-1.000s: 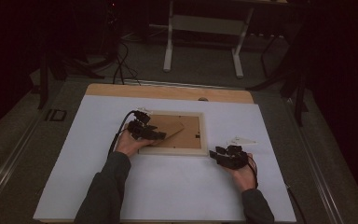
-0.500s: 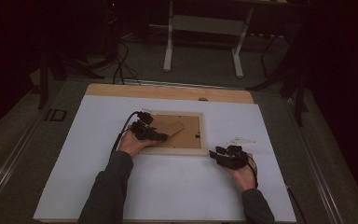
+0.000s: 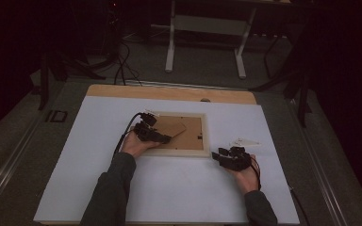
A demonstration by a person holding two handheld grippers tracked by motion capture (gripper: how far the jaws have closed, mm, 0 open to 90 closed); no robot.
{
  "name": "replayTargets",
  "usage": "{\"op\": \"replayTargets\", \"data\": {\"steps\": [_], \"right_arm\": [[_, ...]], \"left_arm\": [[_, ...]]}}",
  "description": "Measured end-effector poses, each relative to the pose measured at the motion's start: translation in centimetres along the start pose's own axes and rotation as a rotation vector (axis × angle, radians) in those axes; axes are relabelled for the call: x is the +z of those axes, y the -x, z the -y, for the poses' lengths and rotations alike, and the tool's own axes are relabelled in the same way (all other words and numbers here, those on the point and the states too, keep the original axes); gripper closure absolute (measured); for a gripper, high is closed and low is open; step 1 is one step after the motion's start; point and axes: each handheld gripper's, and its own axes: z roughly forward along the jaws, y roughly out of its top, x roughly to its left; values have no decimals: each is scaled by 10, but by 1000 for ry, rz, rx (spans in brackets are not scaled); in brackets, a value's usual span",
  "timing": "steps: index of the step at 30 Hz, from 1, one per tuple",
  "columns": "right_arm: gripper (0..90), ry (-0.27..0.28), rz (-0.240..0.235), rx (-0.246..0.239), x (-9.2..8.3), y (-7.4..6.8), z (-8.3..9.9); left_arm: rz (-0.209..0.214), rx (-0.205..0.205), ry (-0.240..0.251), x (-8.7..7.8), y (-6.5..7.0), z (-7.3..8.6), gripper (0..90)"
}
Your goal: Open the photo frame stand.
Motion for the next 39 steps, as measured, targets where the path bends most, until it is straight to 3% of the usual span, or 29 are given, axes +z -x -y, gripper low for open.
{"op": "replayTargets", "data": {"steps": [11,23,27,39], "right_arm": [[566,-3,1,0,0,0,0],[562,3,12,2,-2,0,-1],[560,3,21,-17,-3,-1,-5],[550,13,29,-38,-3,-3,-18]], "left_arm": [[-21,39,-5,-1,5,-1,410],[-79,107,2,-3,16,-1,410],[-93,123,15,-5,19,-1,410],[-173,222,56,-15,39,1,410]]}}
